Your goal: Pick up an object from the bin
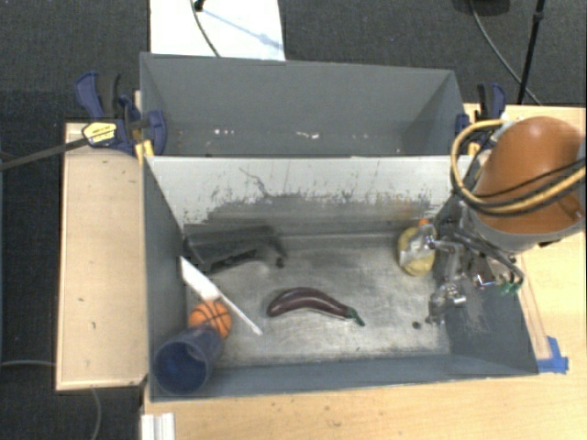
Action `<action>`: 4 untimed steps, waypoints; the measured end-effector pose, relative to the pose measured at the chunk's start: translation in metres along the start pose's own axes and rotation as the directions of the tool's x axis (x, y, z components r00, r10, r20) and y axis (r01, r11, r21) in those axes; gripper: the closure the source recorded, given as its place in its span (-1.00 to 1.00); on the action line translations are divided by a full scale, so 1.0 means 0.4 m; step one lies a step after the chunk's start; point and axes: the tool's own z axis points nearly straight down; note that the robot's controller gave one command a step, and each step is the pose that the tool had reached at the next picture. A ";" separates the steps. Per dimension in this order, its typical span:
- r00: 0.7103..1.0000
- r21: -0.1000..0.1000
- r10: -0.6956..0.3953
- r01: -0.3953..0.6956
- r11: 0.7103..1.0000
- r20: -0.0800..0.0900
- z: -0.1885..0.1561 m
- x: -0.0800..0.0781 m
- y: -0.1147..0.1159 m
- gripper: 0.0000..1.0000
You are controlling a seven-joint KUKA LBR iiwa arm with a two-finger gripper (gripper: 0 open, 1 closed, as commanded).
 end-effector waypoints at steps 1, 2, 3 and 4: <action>0.994 0.001 0.109 -0.109 0.994 0.005 0.052 0.005 0.026 -1.00; 0.958 0.000 0.288 -0.288 0.958 -0.002 0.027 -0.021 0.055 -1.00; 0.999 0.000 0.037 -0.037 0.999 0.000 0.175 -0.028 0.215 1.00; 0.999 0.000 0.036 -0.036 0.999 -0.001 0.176 -0.027 0.214 -1.00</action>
Offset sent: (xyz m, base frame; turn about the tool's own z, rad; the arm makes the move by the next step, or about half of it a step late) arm 0.0208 0.0378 0.0235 0.0348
